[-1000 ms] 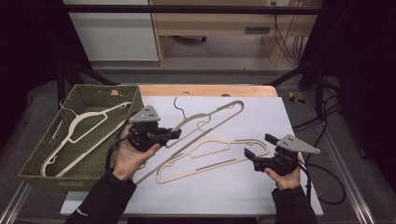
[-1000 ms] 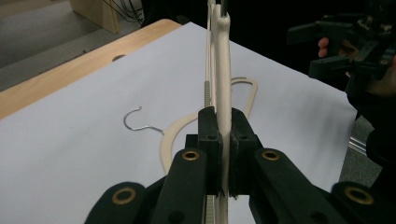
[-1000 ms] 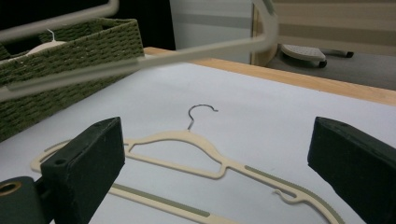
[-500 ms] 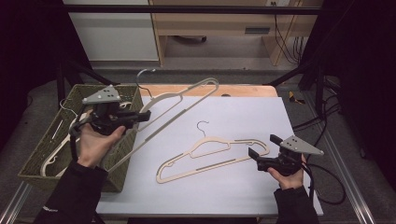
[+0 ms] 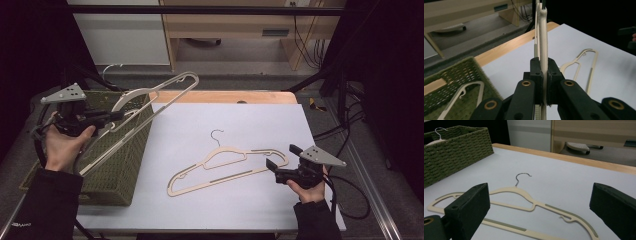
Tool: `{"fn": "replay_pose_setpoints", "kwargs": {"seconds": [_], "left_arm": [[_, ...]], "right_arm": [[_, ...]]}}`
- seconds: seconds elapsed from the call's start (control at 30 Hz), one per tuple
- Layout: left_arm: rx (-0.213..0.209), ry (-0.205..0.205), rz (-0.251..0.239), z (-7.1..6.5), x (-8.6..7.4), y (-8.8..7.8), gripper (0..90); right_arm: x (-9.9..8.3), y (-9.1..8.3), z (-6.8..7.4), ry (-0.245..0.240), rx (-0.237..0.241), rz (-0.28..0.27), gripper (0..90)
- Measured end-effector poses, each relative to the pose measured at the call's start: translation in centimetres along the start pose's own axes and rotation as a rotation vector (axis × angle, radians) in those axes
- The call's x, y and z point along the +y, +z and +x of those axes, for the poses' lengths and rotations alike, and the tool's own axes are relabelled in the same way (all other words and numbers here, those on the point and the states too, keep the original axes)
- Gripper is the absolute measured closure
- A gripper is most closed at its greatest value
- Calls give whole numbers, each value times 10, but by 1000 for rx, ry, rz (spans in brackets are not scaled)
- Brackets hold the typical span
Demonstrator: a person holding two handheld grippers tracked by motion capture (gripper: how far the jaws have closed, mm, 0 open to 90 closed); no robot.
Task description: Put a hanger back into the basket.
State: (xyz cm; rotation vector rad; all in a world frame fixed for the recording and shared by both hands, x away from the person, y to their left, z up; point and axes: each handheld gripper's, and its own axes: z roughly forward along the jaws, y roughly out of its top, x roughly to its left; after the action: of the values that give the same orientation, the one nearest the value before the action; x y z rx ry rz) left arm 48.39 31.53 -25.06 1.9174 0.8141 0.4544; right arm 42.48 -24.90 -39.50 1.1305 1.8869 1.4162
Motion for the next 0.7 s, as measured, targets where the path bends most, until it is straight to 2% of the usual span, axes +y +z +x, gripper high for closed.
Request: {"fn": "replay_pose_setpoints", "kwargs": {"seconds": [0.1,0.3,0.43,0.7], "left_arm": [[32,-10,12,16,-8,-5,860],[56,-22,20,42,-22,-13,860],[78,-29,46,59,-32,-16,860],[104,-52,86,81,-51,-19,860]], "right_arm": [[0,0,0,-1,2,0,34],[-1,2,1,-4,1,9,34],[-1,2,1,-2,1,8,34],[-1,3,1,-8,0,10,34]]}}
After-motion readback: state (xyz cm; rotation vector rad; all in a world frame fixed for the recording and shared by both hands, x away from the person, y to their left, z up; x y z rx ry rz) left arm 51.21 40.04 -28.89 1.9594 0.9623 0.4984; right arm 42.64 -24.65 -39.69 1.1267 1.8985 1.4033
